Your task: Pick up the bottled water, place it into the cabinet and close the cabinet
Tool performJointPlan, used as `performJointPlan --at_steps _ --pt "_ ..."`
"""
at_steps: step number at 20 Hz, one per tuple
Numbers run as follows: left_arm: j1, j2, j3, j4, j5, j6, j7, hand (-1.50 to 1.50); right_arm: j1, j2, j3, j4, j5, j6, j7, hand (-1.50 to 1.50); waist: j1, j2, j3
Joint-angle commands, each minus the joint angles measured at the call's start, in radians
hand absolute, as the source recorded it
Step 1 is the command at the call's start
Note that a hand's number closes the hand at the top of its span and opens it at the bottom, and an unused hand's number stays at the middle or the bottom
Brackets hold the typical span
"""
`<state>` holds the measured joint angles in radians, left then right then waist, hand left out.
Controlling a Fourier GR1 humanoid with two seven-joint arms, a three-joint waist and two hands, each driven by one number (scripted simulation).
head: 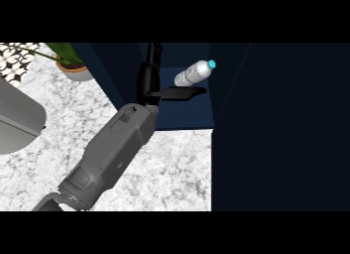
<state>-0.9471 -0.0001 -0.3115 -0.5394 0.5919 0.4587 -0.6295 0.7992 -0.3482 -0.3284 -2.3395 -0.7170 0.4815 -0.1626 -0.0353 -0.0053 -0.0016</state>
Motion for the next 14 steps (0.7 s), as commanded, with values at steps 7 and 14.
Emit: performJointPlan --at_steps 7,14 --pt "0.368 0.0 -0.263 -0.445 0.067 0.095 0.029 -1.5 0.046 0.029 0.018 -0.175 -0.001 -0.066 0.087 -1.5 0.038 -0.006 0.0" --pt "0.588 0.009 -0.364 -0.728 0.0 0.164 0.044 -1.5 0.023 0.01 -0.017 -0.174 -0.026 -0.084 0.093 -1.5 0.048 -0.004 0.0"
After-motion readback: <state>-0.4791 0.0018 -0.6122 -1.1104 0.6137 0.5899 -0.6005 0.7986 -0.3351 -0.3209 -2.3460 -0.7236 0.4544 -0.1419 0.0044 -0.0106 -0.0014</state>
